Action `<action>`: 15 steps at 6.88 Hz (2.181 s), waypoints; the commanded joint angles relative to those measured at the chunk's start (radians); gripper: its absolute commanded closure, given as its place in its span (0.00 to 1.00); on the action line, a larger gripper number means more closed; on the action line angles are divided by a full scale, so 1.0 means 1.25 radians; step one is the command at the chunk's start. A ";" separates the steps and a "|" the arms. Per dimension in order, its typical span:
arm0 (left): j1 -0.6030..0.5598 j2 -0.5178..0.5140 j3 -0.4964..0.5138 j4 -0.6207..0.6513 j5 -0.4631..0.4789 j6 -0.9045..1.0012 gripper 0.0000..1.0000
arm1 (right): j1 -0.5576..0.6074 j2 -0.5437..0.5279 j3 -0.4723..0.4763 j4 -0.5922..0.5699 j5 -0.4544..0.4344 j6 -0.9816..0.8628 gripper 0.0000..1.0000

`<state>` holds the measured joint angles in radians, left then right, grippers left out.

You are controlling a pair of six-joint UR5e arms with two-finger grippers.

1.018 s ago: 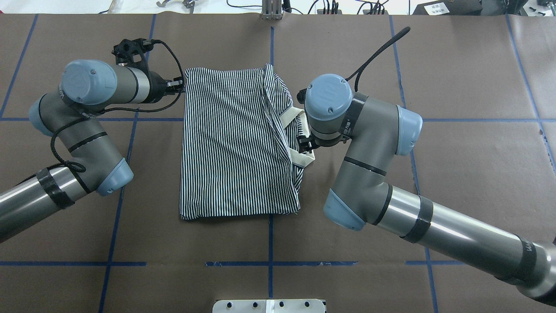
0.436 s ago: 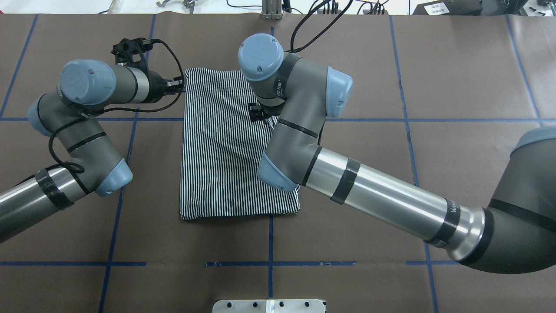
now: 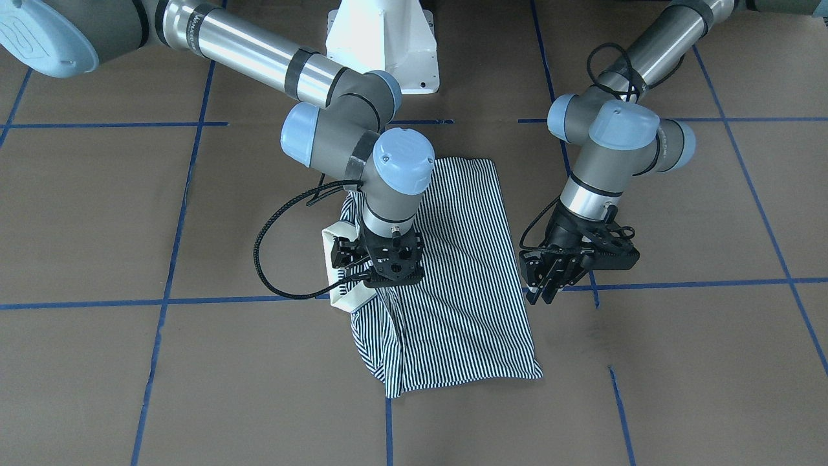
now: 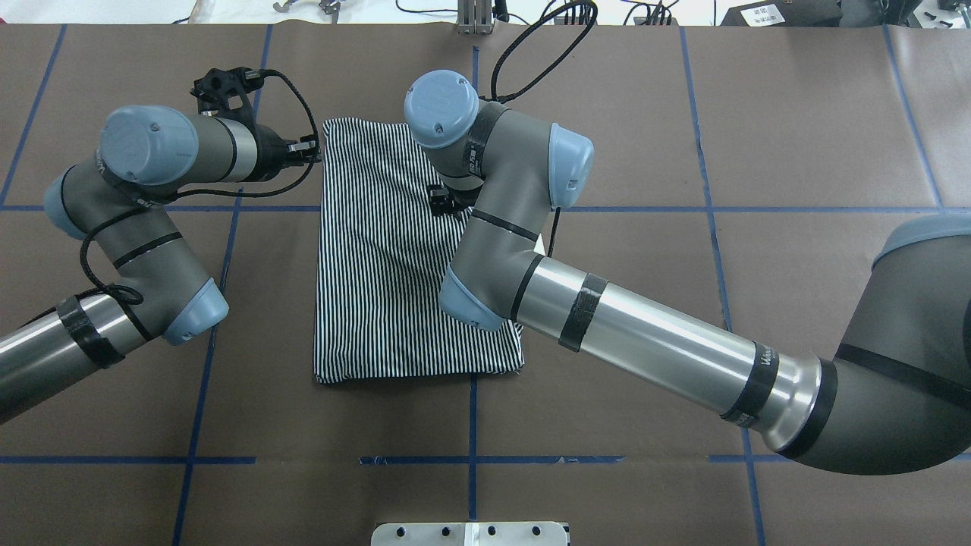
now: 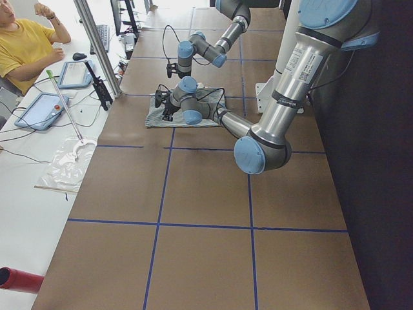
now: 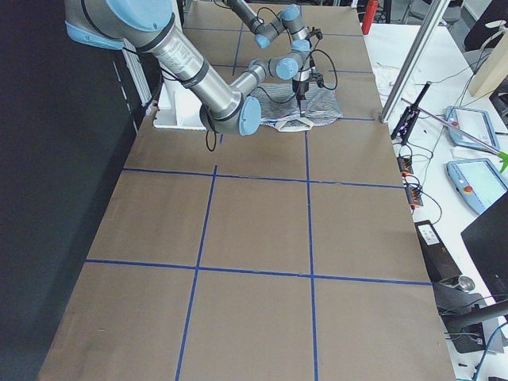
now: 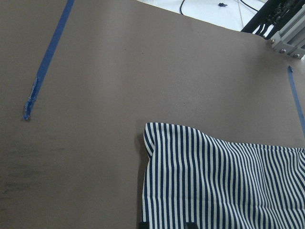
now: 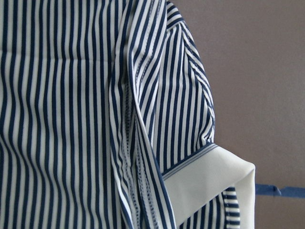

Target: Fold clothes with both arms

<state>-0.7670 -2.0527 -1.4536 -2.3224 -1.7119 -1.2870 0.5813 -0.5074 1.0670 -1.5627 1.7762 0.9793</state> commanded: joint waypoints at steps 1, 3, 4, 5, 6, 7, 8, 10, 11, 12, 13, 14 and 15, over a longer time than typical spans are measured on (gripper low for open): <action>0.000 0.001 -0.001 0.000 0.000 0.000 0.62 | -0.006 -0.012 -0.006 0.001 0.004 -0.007 0.00; 0.000 0.001 -0.001 0.000 0.000 0.000 0.62 | 0.021 -0.037 -0.003 0.000 0.023 -0.055 0.00; 0.000 0.003 -0.001 -0.001 0.000 0.001 0.62 | 0.062 -0.048 0.002 -0.008 0.073 -0.093 0.00; 0.000 0.001 -0.004 0.000 0.000 0.000 0.62 | 0.082 -0.086 0.019 -0.004 0.081 -0.123 0.00; 0.000 0.003 -0.019 0.001 0.000 -0.001 0.62 | 0.100 -0.107 0.048 -0.008 0.086 -0.131 0.00; 0.000 0.005 -0.021 0.001 0.000 -0.001 0.62 | 0.107 -0.085 0.053 -0.003 0.086 -0.116 0.00; 0.000 0.006 -0.027 0.001 0.000 -0.001 0.62 | 0.112 -0.058 0.048 0.003 0.084 -0.081 0.00; 0.000 0.017 -0.039 0.001 0.000 -0.004 0.61 | 0.092 0.015 -0.063 0.110 0.080 0.002 0.00; 0.001 0.036 -0.060 0.002 0.000 -0.004 0.60 | 0.081 0.029 -0.106 0.166 0.079 0.017 0.00; 0.000 0.041 -0.066 0.004 -0.001 -0.004 0.60 | 0.069 0.053 -0.146 0.173 0.051 0.025 0.00; 0.001 0.041 -0.072 0.004 -0.001 -0.005 0.60 | 0.066 0.055 -0.165 0.193 0.038 0.025 0.00; 0.000 0.041 -0.073 0.004 -0.001 -0.005 0.60 | 0.066 0.055 -0.188 0.218 0.022 0.026 0.00; 0.001 0.041 -0.073 0.004 -0.001 -0.005 0.59 | 0.069 0.046 -0.193 0.219 0.012 0.023 0.00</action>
<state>-0.7662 -2.0025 -1.5431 -2.3179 -1.7134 -1.2930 0.6661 -0.4430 0.8437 -1.3032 1.8101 1.0101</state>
